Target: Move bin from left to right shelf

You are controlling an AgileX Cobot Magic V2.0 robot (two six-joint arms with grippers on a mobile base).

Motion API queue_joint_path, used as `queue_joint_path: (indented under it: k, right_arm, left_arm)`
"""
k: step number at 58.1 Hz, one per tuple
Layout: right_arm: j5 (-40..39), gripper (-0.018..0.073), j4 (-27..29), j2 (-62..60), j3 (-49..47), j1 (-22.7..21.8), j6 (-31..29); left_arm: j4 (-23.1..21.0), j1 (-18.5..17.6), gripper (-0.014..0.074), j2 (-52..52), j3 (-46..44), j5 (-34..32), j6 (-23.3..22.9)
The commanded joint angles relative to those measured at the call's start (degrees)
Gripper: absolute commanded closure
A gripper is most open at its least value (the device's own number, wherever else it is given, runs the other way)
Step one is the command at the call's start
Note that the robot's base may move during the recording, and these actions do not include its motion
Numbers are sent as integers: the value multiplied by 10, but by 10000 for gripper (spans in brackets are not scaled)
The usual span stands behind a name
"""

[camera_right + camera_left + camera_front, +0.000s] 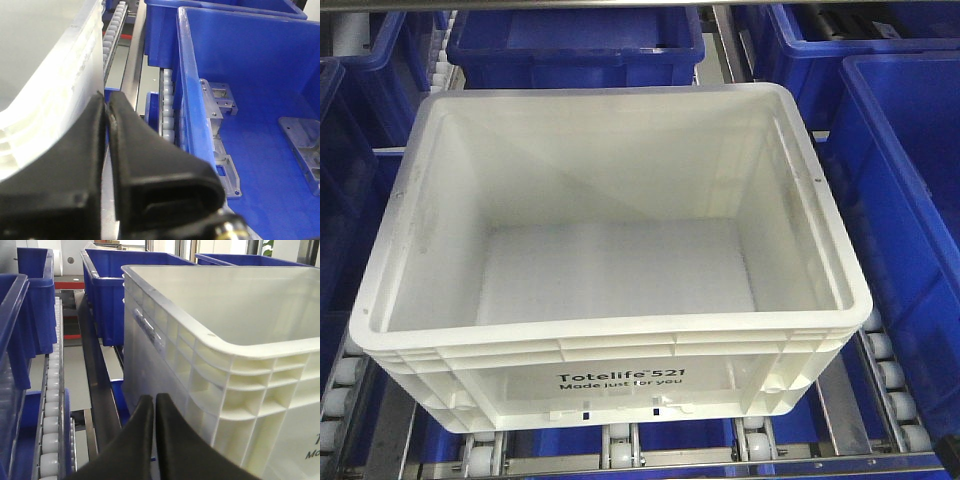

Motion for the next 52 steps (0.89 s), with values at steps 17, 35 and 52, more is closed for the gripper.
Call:
queue_joint_path:
  k: [17, 35, 52]
  right_arm:
    - [-44, 567, -3, 9, -16, 0, -4]
    - [82, 567, 1, -112, 34, 0, 2]
    - [11, 567, 50, -151, 117, 0, 47]
  left_arm:
    - [-5, -3, 603, -4, 11, -40, 0]
    - [-5, -3, 603, -4, 11, -40, 0]
    - [-5, -3, 603, -4, 11, -40, 0]
